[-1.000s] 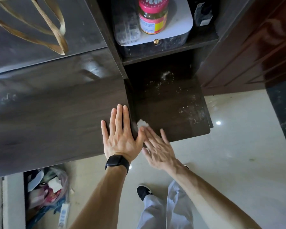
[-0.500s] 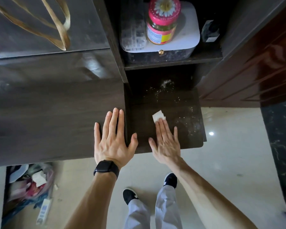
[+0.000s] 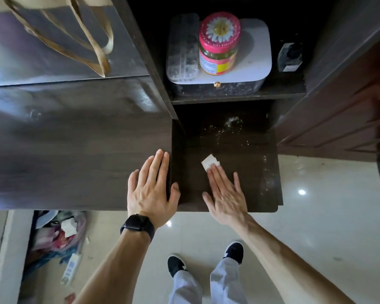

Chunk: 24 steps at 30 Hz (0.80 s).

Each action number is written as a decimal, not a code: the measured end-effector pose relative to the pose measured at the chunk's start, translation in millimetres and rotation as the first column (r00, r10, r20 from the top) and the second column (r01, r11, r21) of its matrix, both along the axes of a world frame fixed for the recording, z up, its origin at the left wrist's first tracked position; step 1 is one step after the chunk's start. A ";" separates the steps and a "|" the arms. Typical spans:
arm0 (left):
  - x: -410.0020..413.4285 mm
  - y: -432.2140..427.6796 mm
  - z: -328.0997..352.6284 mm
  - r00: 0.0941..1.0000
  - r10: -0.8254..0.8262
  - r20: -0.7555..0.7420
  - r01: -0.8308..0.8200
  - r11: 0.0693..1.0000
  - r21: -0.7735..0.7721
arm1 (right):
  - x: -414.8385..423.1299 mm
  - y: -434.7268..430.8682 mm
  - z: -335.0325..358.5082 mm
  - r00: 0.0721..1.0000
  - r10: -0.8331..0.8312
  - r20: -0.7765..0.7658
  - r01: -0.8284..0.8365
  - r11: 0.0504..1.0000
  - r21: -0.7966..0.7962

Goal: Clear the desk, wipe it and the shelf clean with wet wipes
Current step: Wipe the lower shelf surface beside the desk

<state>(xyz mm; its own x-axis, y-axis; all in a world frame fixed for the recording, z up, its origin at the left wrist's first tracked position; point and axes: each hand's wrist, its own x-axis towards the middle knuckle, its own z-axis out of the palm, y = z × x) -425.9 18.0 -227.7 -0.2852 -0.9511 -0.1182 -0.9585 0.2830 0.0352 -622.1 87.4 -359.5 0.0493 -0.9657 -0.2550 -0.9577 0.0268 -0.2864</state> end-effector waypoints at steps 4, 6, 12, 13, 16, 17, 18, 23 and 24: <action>2.9 0.4 -6.4 1.000 -0.020 -0.011 0.019 0.999 -0.044 | 12.7 -84.6 -2.7 0.997 0.076 0.006 -0.076 0.996 0.042; 3.1 0.1 -8.5 1.000 -0.026 -0.009 0.026 0.998 -0.063 | 18.9 -116.6 -2.4 0.999 0.038 -0.012 -0.037 0.997 0.070; 4.6 1.7 -6.9 0.999 -0.031 -0.009 0.030 0.997 -0.069 | 9.4 -174.8 -0.2 0.997 0.043 -0.058 -0.039 0.996 0.079; 4.9 1.4 -6.8 1.000 -0.030 -0.010 0.029 0.997 -0.067 | 5.1 -179.7 -0.4 0.997 0.029 -0.072 -0.023 0.997 0.076; 4.8 1.1 -5.9 1.000 -0.021 -0.009 0.021 0.998 -0.054 | -9.6 -184.4 -0.8 0.972 -0.212 -0.104 0.219 0.974 0.061; 4.7 1.2 -5.9 1.000 -0.022 -0.010 0.021 0.998 -0.051 | -15.9 -181.0 -1.0 0.942 -0.311 -0.124 0.320 0.946 0.059; 4.5 1.6 -6.1 1.000 -0.026 -0.012 0.026 0.999 -0.045 | -22.7 -175.0 -1.3 0.908 -0.398 -0.135 0.409 0.910 0.067; 4.4 2.0 -4.7 0.999 -0.030 -0.015 0.029 0.999 -0.030 | -36.7 -136.0 2.3 0.691 -0.715 -0.105 0.723 0.682 0.112; 4.7 2.4 -4.0 0.999 -0.029 -0.014 0.029 0.999 -0.023 | -35.0 -125.4 3.1 0.654 -0.750 -0.102 0.757 0.643 0.118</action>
